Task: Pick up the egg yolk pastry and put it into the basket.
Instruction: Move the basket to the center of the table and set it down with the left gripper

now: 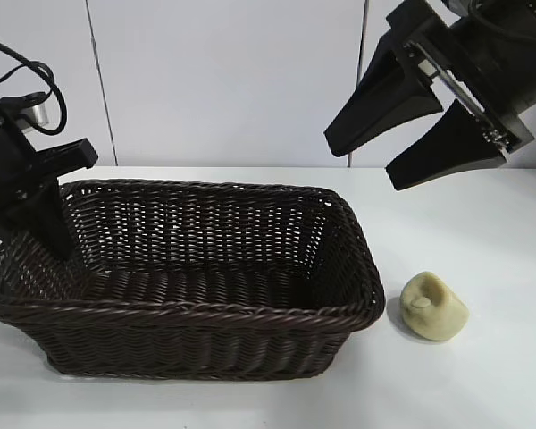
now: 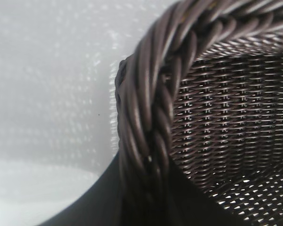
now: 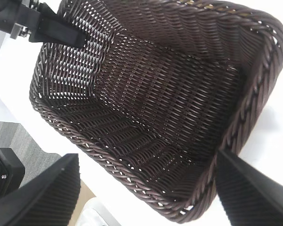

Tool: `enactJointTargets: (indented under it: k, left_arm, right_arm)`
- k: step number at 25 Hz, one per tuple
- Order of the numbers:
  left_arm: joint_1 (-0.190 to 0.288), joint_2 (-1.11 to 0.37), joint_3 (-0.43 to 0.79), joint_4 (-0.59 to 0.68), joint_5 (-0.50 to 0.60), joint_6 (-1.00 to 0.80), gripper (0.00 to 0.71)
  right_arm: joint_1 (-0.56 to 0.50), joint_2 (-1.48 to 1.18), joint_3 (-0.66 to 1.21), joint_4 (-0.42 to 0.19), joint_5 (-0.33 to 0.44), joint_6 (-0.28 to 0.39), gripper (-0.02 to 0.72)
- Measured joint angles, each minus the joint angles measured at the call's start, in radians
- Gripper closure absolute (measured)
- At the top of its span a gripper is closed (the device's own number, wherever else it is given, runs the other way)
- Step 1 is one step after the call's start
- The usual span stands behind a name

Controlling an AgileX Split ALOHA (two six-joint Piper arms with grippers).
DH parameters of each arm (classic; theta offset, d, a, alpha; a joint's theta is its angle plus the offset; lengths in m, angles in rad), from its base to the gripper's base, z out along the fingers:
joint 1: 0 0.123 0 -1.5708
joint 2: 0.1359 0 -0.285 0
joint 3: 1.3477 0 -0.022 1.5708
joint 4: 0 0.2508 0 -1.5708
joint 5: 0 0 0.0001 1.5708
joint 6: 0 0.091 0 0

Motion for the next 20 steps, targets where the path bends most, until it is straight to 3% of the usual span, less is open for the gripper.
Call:
enactJointTargets:
  k: [6, 8, 14, 16, 20]
  left_arm:
    - [0.000, 0.003, -0.001, -0.011, 0.000, 0.004, 0.611]
    - [0.000, 0.003, -0.001, -0.014, 0.000, 0.005, 0.575]
    - [0.000, 0.003, -0.005, -0.037, 0.000, 0.005, 0.142]
    - [0.000, 0.001, -0.006, -0.037, -0.002, 0.005, 0.085]
    - [0.000, -0.035, -0.006, -0.032, -0.008, 0.005, 0.051]
  right_arm:
    - [0.000, 0.000, 0.000, -0.001, 0.000, 0.000, 0.136]
    - [0.000, 0.000, 0.000, -0.001, 0.000, 0.000, 0.136]
    - [0.000, 0.000, 0.000, -0.001, 0.000, 0.000, 0.136]
    - [0.000, 0.000, 0.000, -0.001, 0.000, 0.000, 0.136]
    - [0.000, 0.000, 0.000, -0.001, 0.000, 0.000, 0.136]
